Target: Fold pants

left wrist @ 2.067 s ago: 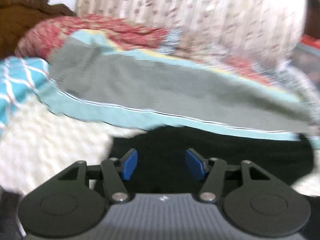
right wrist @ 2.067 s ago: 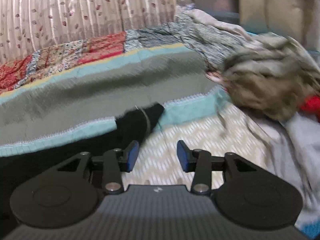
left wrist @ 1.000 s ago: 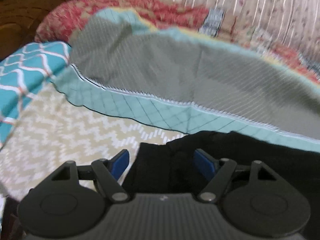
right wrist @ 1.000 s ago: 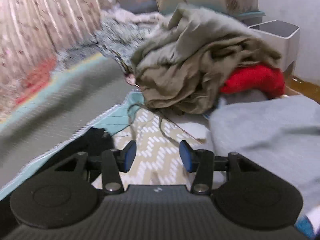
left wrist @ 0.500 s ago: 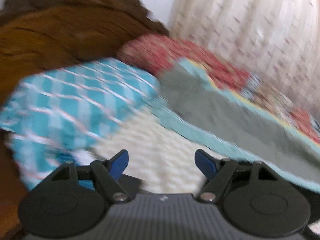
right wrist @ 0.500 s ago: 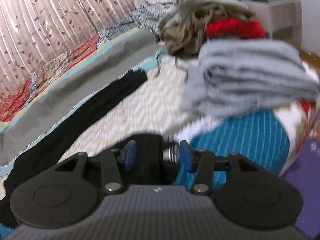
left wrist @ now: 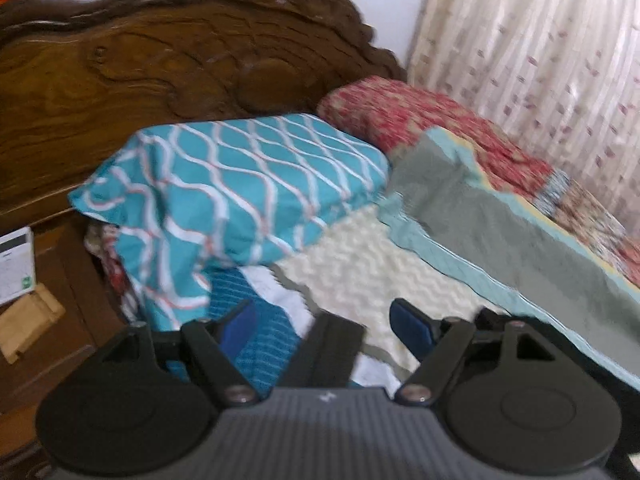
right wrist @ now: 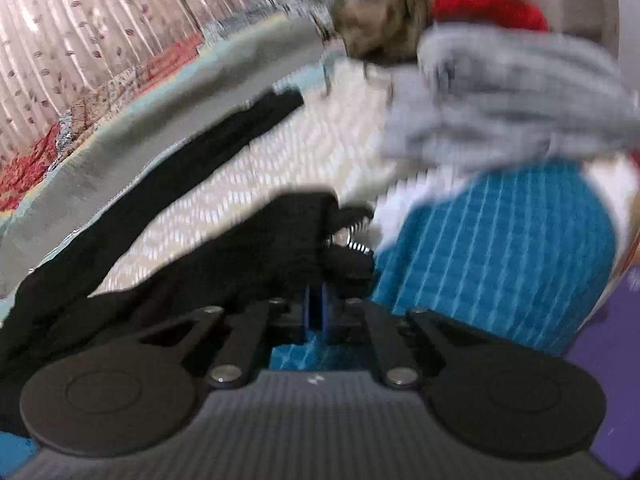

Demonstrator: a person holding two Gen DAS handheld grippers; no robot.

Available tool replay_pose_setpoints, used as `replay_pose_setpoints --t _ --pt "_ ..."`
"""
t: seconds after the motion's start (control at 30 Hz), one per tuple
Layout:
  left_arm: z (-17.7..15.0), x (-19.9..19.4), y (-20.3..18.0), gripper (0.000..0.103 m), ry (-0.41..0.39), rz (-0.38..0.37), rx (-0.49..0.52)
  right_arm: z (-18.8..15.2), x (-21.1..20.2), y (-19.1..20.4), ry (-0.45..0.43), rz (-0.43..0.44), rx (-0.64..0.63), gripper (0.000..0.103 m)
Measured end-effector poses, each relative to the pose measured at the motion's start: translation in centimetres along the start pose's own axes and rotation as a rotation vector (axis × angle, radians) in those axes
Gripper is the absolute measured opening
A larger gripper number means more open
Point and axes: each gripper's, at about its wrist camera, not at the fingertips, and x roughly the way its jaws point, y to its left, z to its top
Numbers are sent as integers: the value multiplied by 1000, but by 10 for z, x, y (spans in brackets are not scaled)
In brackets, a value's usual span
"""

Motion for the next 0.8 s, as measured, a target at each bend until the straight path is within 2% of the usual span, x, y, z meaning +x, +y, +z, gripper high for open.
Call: replay_pose_setpoints --t 0.07,0.1,0.2,0.23,0.27,0.33,0.4,0.47,0.53,0.67,0.8 --pt "-6 -2 -12 75 17 -25 27 17 -18 -11 -83 -110 -29 2" --pt "-9 0 -17 75 32 -44 35 27 -24 -22 -118 -194 -37 2" --pt "-22 1 -35 76 75 -114 31 44 -31 -56 -150 -347 32 3" --pt "-26 2 -39 77 90 -131 26 46 -33 -64 -148 -328 67 7" --pt "-31 5 -44 78 110 -156 21 46 -37 -68 -145 -272 100 7" --pt "-41 12 -53 78 146 -192 15 38 -38 -64 -115 -114 133 10" --pt "-52 20 -61 78 184 -206 6 26 -32 -52 -71 -32 130 38" --pt "-61 29 -66 78 227 -230 -20 13 -20 -35 -25 31 121 51" --pt "-72 32 -73 78 253 -249 -42 1 -7 -19 30 77 104 51" --pt "-85 49 -81 78 300 -252 -58 -14 12 13 107 97 81 51" --pt "-96 77 -80 78 383 -267 -135 -21 27 9 149 80 137 49"
